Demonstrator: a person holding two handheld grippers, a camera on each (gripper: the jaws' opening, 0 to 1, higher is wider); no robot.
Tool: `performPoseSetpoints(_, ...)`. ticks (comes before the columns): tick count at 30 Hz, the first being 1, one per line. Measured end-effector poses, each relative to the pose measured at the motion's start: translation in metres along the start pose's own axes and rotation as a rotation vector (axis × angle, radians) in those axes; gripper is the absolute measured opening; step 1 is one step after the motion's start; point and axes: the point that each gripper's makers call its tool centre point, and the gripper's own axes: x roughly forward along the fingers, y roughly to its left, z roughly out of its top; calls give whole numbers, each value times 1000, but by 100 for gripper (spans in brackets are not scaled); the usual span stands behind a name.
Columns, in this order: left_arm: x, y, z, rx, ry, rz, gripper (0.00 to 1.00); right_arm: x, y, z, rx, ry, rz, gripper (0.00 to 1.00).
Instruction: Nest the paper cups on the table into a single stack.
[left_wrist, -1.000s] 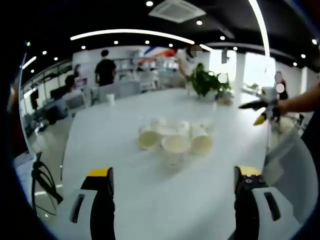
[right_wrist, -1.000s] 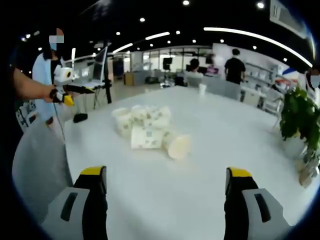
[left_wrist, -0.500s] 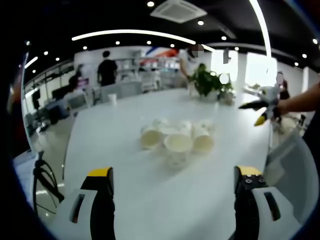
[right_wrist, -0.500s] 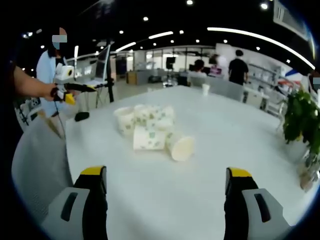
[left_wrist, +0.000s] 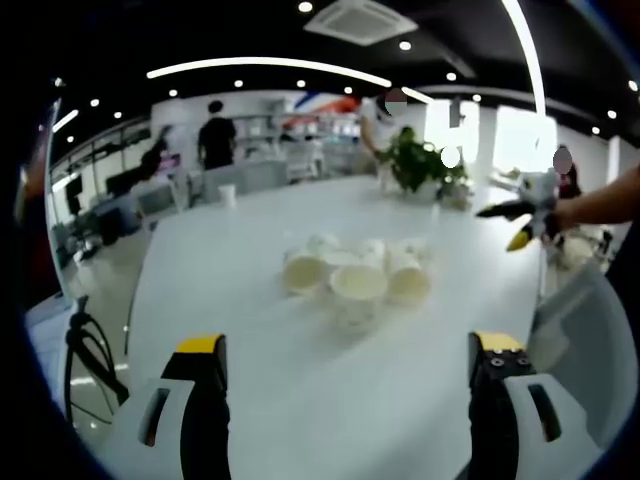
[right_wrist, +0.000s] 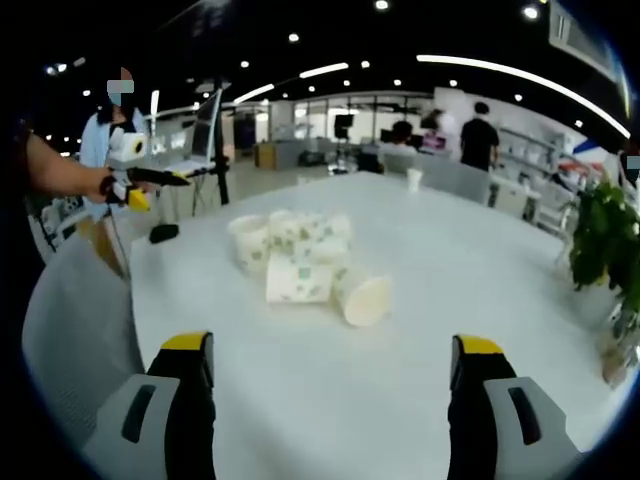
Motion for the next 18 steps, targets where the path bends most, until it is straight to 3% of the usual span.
performPoseSetpoints(12,1,-8,-3,0,7,-1,98,19,-8,-18,28,17,9,94)
performPoseSetpoints(18,0,-11,-6,-9,11,4,98,27,-14,-17,32,10,10,90)
